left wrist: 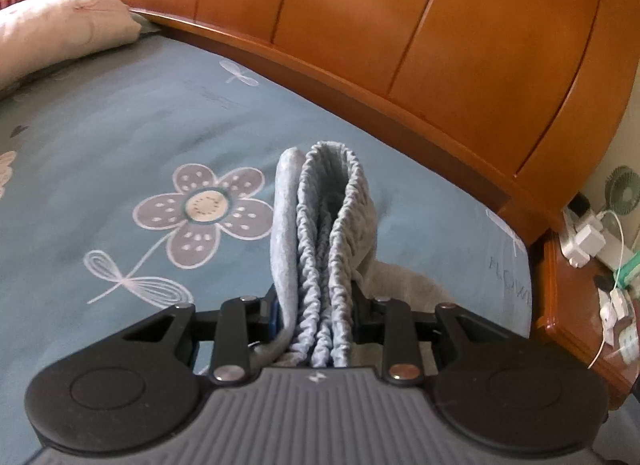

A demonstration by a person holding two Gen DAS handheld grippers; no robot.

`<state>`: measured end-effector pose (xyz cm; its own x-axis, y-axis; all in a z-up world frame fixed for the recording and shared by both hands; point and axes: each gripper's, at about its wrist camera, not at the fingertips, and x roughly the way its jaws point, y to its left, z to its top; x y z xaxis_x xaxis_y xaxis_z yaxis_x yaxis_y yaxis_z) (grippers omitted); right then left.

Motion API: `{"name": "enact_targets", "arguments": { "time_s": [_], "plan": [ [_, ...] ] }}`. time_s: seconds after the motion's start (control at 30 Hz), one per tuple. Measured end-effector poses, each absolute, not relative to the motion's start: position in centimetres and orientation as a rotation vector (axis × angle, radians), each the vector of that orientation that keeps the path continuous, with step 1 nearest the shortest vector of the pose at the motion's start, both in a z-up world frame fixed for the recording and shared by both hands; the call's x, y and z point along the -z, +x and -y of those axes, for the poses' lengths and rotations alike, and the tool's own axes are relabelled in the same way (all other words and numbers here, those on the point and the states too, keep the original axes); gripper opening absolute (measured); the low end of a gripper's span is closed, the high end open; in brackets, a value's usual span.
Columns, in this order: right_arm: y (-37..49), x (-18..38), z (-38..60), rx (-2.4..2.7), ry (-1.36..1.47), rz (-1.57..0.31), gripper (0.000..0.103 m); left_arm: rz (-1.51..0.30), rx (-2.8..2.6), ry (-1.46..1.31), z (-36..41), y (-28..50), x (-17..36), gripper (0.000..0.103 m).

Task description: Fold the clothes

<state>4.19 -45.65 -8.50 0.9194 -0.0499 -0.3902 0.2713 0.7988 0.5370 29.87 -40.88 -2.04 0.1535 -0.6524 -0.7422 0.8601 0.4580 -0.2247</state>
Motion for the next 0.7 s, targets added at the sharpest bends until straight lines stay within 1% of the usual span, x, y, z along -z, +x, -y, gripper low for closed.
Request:
{"name": "enact_targets", "arguments": {
  "time_s": [0.13, 0.37, 0.47, 0.7],
  "plan": [
    [4.2, 9.6, 46.3, 0.183, 0.658, -0.371, 0.021, -0.907, 1.101, 0.264, 41.0, 30.1, 2.8, 0.029],
    [3.9, 10.4, 46.5, 0.195, 0.679, -0.380, 0.021, -0.896, 1.080, 0.254, 40.7, 30.2, 1.7, 0.029],
    [3.7, 10.7, 46.6, 0.200, 0.688, -0.385, 0.021, -0.910, 1.062, 0.251, 40.8, 30.5, 2.4, 0.029],
    [3.4, 11.5, 46.9, 0.213, 0.713, -0.394, 0.021, -0.881, 1.025, 0.301, 42.7, 30.8, 4.0, 0.029]
  ]
}}
